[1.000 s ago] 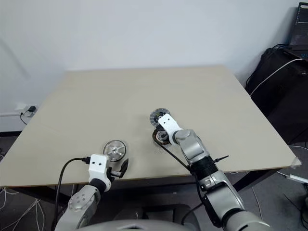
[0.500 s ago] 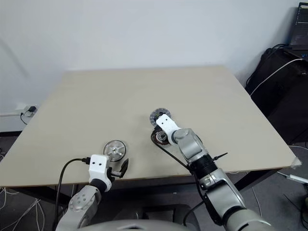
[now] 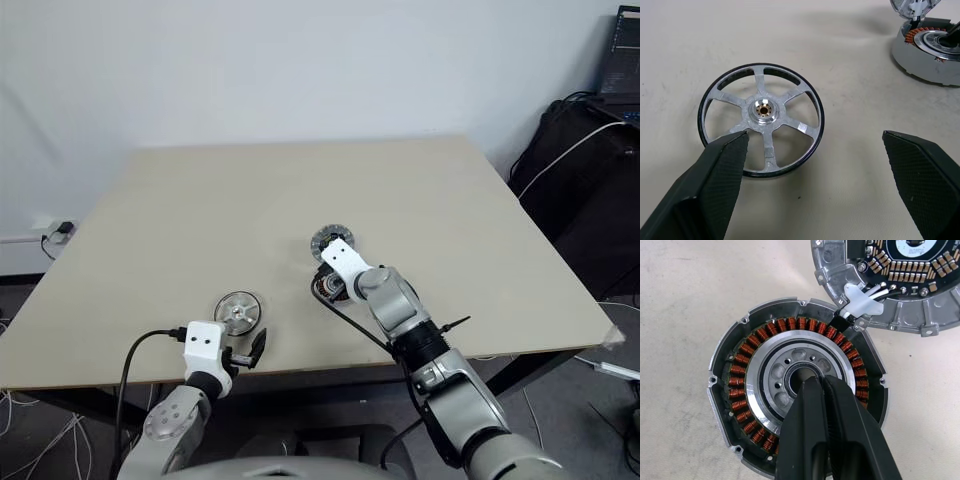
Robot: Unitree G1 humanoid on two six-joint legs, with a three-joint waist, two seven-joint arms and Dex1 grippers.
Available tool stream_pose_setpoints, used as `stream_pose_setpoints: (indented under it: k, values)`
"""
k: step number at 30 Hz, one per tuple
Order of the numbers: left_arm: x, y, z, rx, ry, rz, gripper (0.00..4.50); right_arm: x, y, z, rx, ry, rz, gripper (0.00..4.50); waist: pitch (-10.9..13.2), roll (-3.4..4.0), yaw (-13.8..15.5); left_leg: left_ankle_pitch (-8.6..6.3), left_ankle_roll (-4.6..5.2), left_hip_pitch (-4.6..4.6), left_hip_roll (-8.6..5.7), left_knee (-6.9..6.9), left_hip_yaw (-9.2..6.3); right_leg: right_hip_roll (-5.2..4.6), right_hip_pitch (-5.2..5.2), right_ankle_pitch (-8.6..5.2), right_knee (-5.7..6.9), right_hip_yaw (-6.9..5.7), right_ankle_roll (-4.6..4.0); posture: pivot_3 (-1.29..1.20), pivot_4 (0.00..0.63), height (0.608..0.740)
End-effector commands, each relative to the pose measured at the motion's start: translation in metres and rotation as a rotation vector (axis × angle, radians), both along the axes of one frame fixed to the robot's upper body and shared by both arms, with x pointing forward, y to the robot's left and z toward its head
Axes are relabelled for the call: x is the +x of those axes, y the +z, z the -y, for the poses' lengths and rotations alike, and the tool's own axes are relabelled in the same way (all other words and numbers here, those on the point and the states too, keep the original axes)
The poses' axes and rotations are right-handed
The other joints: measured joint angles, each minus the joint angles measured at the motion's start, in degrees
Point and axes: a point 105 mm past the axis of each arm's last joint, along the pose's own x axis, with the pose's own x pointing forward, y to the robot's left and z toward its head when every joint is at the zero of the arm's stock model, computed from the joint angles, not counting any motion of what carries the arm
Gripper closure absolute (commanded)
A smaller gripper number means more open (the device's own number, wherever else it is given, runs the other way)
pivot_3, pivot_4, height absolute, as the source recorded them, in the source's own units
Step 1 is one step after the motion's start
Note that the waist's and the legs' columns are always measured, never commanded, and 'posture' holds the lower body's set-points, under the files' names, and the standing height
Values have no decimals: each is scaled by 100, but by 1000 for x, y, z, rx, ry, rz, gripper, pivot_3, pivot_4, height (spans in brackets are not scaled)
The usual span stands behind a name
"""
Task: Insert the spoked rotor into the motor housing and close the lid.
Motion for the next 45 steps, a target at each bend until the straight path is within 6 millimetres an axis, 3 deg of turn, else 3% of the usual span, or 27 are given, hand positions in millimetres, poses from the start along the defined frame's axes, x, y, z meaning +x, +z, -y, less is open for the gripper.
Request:
stream_pose_setpoints:
  k: [1, 16, 45]
  values:
    - [4, 9, 0, 4, 1, 47, 0, 4, 6, -2, 10, 5, 17, 4485, 0, 0, -1, 0, 0, 0, 0, 0, 0, 0, 0, 0, 0, 0, 0, 0, 0, 740]
    - [5, 8, 2, 3, -18, 43, 0, 5, 38, -4, 149, -33, 82, 4485, 1, 1, 2, 0, 0, -3, 0, -1, 0, -1, -3, 0, 0, 0, 0, 0, 0, 740]
    - [4, 8, 2, 1, -7, 42, 0, 8, 17, -1, 88, -1, -13, 4485, 1, 0, 0, 0, 0, -3, 0, -1, 0, -2, -3, 0, 0, 1, -1, 0, 0, 740]
